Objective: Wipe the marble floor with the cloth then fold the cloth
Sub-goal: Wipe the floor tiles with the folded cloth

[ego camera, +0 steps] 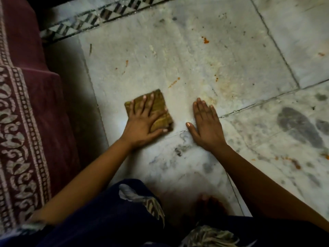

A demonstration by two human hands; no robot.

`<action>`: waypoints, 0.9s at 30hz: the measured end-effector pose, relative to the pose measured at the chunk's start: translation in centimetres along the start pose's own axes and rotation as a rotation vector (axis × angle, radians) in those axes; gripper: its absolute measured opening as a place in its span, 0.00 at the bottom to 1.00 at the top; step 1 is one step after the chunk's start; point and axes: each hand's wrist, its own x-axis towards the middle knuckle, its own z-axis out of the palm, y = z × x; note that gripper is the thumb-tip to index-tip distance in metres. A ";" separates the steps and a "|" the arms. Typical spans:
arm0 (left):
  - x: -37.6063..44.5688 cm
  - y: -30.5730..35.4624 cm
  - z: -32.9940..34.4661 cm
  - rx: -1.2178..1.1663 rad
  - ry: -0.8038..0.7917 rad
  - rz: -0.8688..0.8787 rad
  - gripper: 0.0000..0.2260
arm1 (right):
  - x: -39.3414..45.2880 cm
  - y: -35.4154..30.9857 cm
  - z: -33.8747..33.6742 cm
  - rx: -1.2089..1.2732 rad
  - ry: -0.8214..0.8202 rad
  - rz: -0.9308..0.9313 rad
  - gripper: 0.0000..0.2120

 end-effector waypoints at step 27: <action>13.6 -1.3 -4.0 -0.050 -0.031 0.078 0.34 | 3.3 0.4 0.6 -0.028 0.038 0.116 0.35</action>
